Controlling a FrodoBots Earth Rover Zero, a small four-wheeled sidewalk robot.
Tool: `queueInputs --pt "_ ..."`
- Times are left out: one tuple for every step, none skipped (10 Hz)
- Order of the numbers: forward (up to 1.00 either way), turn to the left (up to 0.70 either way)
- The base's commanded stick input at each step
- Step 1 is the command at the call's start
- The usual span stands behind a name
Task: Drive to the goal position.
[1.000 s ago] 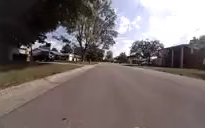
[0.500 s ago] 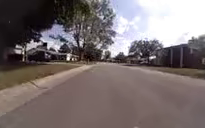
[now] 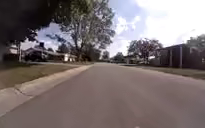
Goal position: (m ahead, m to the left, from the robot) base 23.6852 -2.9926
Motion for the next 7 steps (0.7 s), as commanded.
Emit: queueInputs --pt "1.0 0.0" --pt "1.0 0.0" --pt "1.0 0.0" --pt "1.0 0.0" --pt "1.0 0.0" --pt "1.0 0.0" --pt "1.0 0.0"
